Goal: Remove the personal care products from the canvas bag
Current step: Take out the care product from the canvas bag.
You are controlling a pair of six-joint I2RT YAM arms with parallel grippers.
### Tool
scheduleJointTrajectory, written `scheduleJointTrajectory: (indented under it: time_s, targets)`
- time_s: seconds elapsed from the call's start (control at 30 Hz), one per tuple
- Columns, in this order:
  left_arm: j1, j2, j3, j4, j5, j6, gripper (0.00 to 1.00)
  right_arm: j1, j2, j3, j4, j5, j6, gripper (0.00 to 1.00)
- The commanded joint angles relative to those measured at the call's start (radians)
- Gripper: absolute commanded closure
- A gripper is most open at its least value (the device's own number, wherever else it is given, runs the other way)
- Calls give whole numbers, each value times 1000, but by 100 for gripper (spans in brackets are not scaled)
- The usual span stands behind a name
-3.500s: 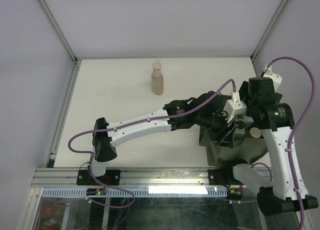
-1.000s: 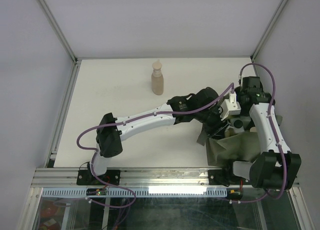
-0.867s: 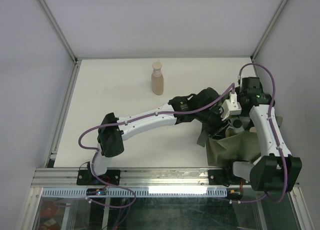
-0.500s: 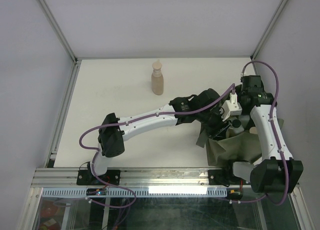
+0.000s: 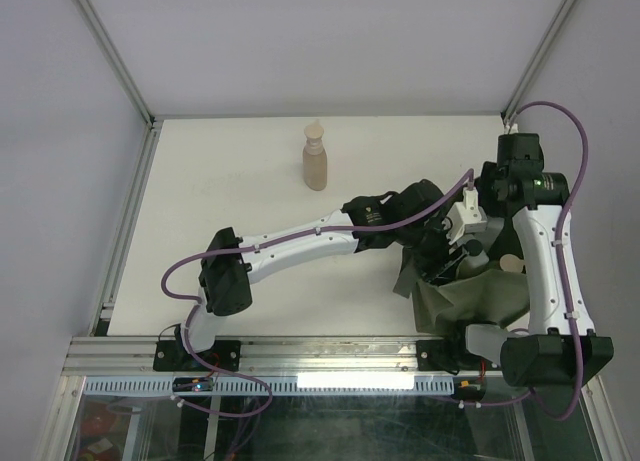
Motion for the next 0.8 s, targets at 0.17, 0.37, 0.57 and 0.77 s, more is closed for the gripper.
scheduleJointTrajectory:
  time_s: [0.17, 0.37, 0.57, 0.77]
  targets:
    - [-36, 2, 27, -10, -39, -6, 24, 15, -8, 172, -44, 15, 106, 100]
    - [-34, -38, 25, -9, -142, -7, 1, 15, -10, 253, -120, 67, 170, 100]
    - [-7, -76, 60, -9, -177, -43, 1, 15, -17, 317, -187, 39, 200, 100]
    - [1, -127, 68, -12, -243, -76, 1, 15, -26, 357, -224, -4, 229, 100]
